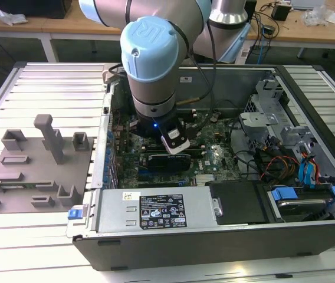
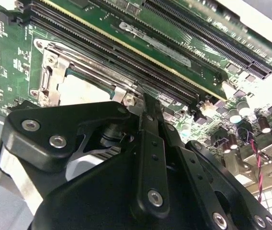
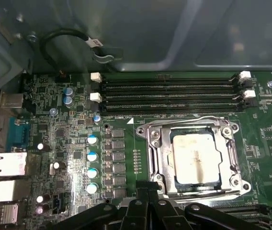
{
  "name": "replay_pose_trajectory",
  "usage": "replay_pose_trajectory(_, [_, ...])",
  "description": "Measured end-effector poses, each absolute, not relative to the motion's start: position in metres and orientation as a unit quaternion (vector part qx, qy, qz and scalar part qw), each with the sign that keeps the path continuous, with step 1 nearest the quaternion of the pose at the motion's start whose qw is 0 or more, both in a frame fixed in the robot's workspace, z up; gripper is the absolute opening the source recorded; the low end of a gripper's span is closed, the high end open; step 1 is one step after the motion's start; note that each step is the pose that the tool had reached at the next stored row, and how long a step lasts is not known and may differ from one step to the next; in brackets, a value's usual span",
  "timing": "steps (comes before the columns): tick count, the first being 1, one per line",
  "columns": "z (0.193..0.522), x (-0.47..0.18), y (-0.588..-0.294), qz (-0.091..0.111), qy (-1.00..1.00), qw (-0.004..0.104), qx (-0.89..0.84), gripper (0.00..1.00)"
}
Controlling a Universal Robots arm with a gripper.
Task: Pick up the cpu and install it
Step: 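Install the second cpu locking lever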
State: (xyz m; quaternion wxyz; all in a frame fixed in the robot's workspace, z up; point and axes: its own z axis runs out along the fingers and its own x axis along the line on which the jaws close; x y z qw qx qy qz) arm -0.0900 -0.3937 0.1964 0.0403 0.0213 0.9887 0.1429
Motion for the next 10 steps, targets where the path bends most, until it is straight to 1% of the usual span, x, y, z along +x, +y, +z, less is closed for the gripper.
replay_pose_trajectory(6, [0.195, -0.091, -0.392, 0.143, 0.989, 0.040, 0.021, 0.11])
replay_pose_trajectory(10, [0.216, -0.090, -0.391, 0.133, 0.990, 0.041, 0.021, 0.11])
